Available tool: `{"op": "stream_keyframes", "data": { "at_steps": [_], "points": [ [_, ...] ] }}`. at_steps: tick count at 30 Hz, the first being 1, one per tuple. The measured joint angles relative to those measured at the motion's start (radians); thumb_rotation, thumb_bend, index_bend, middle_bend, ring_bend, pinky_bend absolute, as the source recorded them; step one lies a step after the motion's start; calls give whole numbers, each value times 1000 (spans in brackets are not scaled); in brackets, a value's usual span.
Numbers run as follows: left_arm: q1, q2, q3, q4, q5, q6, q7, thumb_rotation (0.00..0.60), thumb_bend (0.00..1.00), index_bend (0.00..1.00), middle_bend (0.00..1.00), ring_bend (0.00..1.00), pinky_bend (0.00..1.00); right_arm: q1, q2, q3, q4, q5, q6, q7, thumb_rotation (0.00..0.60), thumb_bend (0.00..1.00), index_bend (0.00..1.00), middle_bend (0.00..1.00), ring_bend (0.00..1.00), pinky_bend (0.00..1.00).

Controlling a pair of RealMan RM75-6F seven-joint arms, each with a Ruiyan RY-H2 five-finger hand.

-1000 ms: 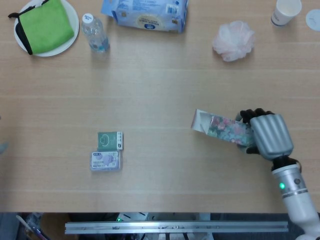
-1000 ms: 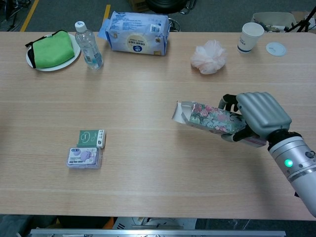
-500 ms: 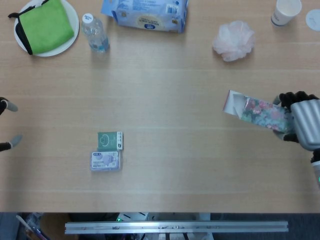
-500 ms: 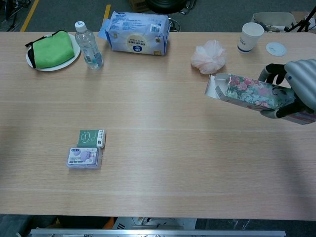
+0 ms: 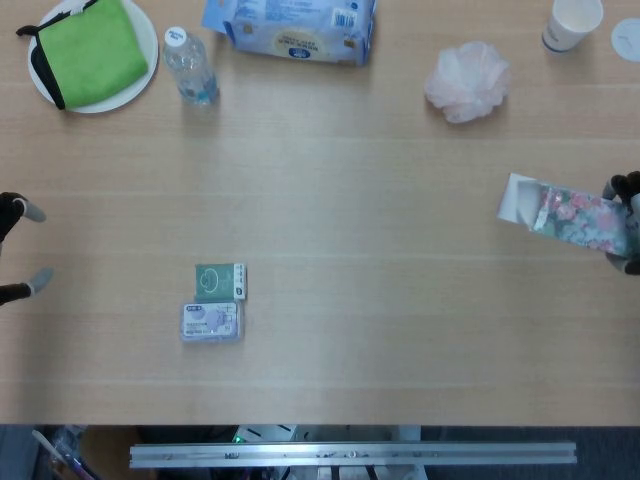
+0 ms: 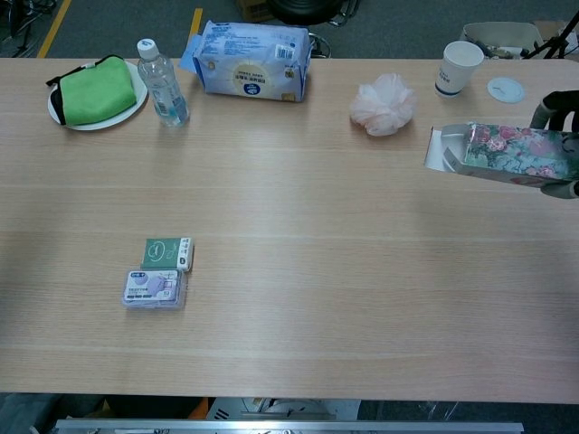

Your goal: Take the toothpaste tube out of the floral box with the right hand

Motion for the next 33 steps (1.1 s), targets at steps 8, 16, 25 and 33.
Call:
{"op": "stream_keyframes", "data": {
  "at_steps": [8, 16, 25, 33],
  "points": [
    [2, 1, 3, 1, -2, 4, -4, 600, 120, 401, 361, 333, 541, 107, 101, -10, -110, 304, -111, -211, 600, 170, 508, 564, 456, 586],
    [1, 1, 4, 3, -4, 4, -7, 600, 120, 401, 361, 333, 541, 299, 152, -46, -215, 707, -97, -499, 600, 182, 520, 572, 461, 588],
    [1, -3, 6, 8, -7, 4, -10, 600, 120, 401, 361, 333, 541, 427, 139, -105, -279, 844, 42, -596, 600, 187, 520, 572, 461, 588],
    [2, -7, 8, 12, -9, 4, -13, 600, 120, 401, 361, 333, 541, 422, 139, -133, -287, 752, 65, -530, 600, 187, 522, 572, 461, 588]
  ]
}}
